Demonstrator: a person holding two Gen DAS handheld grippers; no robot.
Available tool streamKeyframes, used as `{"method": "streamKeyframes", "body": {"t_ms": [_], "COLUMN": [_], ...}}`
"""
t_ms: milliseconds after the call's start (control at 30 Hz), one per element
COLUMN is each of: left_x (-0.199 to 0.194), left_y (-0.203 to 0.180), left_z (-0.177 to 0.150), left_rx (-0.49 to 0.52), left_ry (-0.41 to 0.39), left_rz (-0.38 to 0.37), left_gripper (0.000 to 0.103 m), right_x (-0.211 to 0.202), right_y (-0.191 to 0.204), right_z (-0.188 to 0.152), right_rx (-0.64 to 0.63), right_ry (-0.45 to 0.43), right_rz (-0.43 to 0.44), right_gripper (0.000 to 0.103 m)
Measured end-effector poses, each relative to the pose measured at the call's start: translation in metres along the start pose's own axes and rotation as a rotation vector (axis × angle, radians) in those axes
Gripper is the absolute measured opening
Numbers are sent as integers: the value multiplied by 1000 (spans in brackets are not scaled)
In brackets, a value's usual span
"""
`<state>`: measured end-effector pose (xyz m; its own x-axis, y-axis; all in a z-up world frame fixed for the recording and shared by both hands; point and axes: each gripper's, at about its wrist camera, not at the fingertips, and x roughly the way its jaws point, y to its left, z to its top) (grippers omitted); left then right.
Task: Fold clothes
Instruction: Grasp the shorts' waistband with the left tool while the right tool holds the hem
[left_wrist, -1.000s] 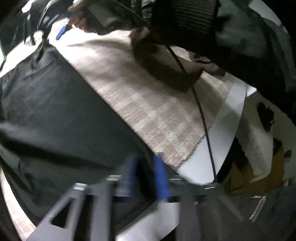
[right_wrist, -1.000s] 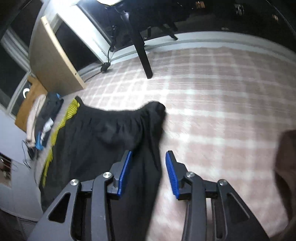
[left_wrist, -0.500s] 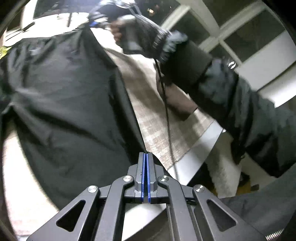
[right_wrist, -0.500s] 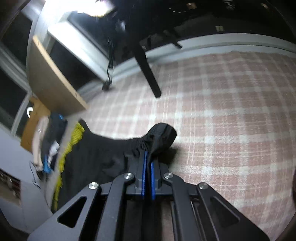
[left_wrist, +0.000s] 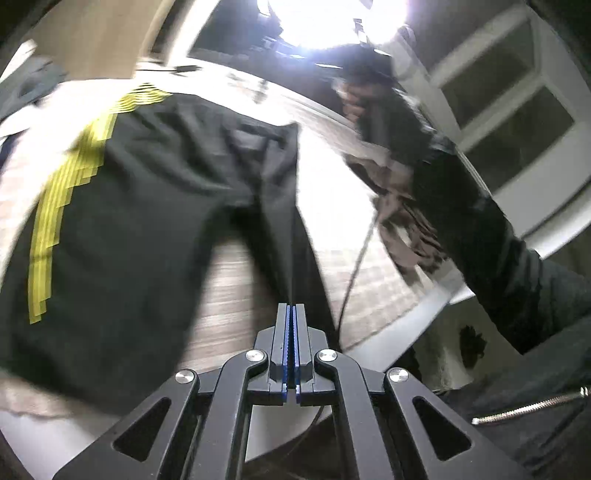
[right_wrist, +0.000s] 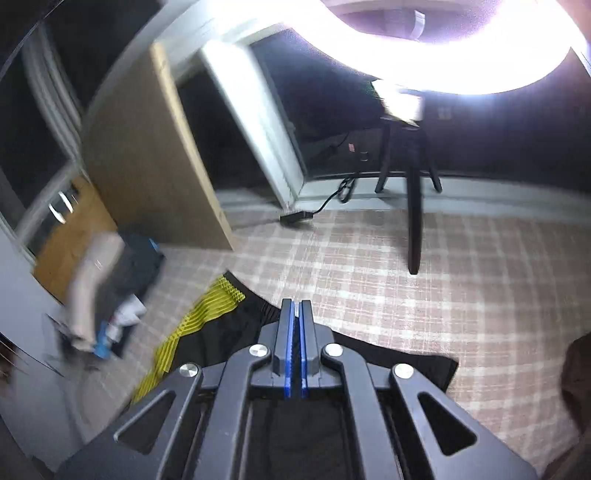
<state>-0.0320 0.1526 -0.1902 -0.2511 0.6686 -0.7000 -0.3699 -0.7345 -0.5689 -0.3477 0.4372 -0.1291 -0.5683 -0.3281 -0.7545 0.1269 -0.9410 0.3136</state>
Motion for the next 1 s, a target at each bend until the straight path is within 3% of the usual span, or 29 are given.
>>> {"method": "streamKeyframes", "body": {"t_ms": [33, 100, 167, 367, 500, 633, 667, 733, 933, 1000], "left_x": [-2, -4, 0, 20, 27, 34, 36, 39, 49, 46], "left_y": [6, 8, 1, -25, -40, -48, -49, -52, -70, -71], "left_z": [-1, -1, 0, 3, 1, -5, -7, -9, -9, -4], "left_rx": [-2, 35, 92, 150, 157, 149, 145, 136, 164, 175], "left_ry": [3, 12, 27, 67, 75, 84, 87, 92, 106, 96], "left_rz": [-2, -19, -21, -20, 2, 35, 33, 29, -57, -80], "left_gripper": [1, 1, 1, 1, 1, 1, 1, 1, 1, 1], "right_x": [0, 2, 5, 14, 31, 50, 55, 65, 22, 6], "right_y": [10, 15, -14, -99, -105, -105, -105, -105, -115, -115], "right_z": [0, -3, -16, -55, -60, -63, -64, -65, -36, -22], "right_rx": [-11, -3, 72, 300, 304, 292, 289, 283, 293, 287], "right_ry": [9, 29, 55, 130, 167, 202, 210, 228, 108, 73], "right_rz": [-19, -53, -82, -167, -136, -95, -85, -64, 1, -14], "right_gripper": [5, 18, 49, 50, 50, 47, 28, 4, 3, 3]}}
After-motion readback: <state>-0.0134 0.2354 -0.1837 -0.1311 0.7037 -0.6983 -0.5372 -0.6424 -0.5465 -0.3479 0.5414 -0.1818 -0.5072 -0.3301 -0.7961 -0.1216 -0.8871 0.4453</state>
